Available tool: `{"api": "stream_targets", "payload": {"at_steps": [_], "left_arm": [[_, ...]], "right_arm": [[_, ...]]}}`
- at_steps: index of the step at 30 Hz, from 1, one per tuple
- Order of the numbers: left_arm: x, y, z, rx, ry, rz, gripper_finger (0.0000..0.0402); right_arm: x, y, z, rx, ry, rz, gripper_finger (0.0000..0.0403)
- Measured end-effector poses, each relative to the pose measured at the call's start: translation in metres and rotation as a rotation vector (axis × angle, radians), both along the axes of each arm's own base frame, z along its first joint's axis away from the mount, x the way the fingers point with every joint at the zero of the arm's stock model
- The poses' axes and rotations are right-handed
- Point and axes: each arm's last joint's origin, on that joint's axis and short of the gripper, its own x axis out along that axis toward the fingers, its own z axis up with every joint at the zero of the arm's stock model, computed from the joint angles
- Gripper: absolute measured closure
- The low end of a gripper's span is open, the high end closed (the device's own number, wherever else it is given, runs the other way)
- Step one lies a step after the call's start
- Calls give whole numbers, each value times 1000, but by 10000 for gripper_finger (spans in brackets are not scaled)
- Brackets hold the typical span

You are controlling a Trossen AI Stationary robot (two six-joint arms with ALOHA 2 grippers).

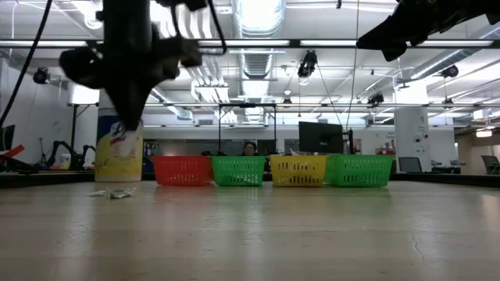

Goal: Pick & Place First Aid Supplies
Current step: Put the green bandage into the red bin

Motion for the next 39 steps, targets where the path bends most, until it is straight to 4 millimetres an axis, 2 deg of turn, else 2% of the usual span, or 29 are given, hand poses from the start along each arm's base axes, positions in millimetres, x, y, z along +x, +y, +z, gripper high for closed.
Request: {"api": "stream_targets", "payload": {"at_steps": [6, 11, 19, 23, 29, 35, 39], "left_arm": [[8, 16, 39, 161, -114, -19, 401], [18, 41, 66, 356, -173, -95, 401], [20, 95, 84, 697, -67, -194, 401], [21, 120, 81, 770, -32, -239, 401], [18, 145, 64, 822, 39, -301, 401], [12, 153, 45, 802, 102, -370, 401], [11, 153, 32, 708, 73, -473, 401]], "right_arm": [[0, 0, 0, 1, 0, -1, 351], [0, 0, 0, 1, 0, 0, 351], [0, 0, 0, 1, 0, 0, 351], [0, 0, 0, 0, 0, 0, 351], [0, 0, 0, 2, -1, -1, 351], [0, 0, 0, 1, 0, 0, 351], [0, 0, 0, 1, -1, -1, 351]]}}
